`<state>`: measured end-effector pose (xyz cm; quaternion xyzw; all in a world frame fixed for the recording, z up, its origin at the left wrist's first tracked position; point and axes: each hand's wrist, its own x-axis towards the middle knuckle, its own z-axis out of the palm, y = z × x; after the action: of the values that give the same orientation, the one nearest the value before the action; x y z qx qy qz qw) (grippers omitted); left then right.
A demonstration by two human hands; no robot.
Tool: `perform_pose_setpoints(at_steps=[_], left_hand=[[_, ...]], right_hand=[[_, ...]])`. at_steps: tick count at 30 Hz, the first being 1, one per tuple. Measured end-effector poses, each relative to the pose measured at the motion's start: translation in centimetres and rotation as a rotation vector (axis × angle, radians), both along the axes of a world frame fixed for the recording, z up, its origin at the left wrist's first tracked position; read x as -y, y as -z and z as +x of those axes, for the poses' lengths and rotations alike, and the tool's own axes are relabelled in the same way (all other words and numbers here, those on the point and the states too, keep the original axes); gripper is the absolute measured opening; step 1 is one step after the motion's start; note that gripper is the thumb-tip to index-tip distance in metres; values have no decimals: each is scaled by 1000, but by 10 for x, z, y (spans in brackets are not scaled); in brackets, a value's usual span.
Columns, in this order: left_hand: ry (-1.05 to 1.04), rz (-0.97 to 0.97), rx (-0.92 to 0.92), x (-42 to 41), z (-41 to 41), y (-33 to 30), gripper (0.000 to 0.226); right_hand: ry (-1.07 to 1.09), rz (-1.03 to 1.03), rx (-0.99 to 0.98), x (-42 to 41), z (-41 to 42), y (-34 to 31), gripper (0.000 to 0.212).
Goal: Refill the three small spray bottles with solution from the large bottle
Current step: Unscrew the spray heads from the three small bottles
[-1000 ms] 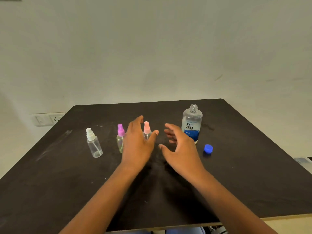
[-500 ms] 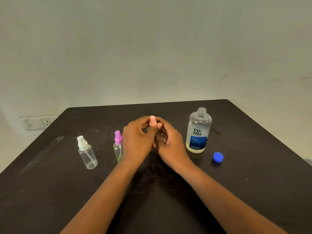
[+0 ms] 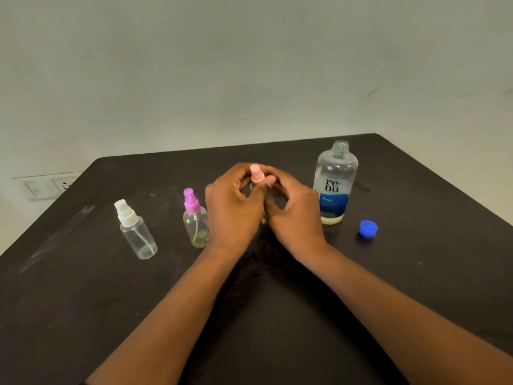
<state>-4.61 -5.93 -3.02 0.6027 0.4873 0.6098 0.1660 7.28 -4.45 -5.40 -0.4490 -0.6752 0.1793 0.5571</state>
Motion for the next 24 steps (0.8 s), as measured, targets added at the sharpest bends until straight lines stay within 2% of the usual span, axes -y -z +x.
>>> perform_pose_setpoints(at_steps=[5,11,15,18,21,24], left_hand=[[-23,32,35,2,-1,-3,10],[-41,-12,127,6,0,-6,20],[-32,-17,28,7,-2,-6,19],[58,-36,75,6,-3,-7,8],[106,-79,164,6,-4,-9,12],[87,-86,163,6,-5,-9,24]], right_hand=[[37,78,32,3,-2,-8,48],[118,89,45,12,-6,-4,51],[109,101,11,13,-9,-3,45],[110,100,12,12,-8,-5,52],[95,97,27,13,-8,-6,61],[86,93,45,12,-7,-6,64]])
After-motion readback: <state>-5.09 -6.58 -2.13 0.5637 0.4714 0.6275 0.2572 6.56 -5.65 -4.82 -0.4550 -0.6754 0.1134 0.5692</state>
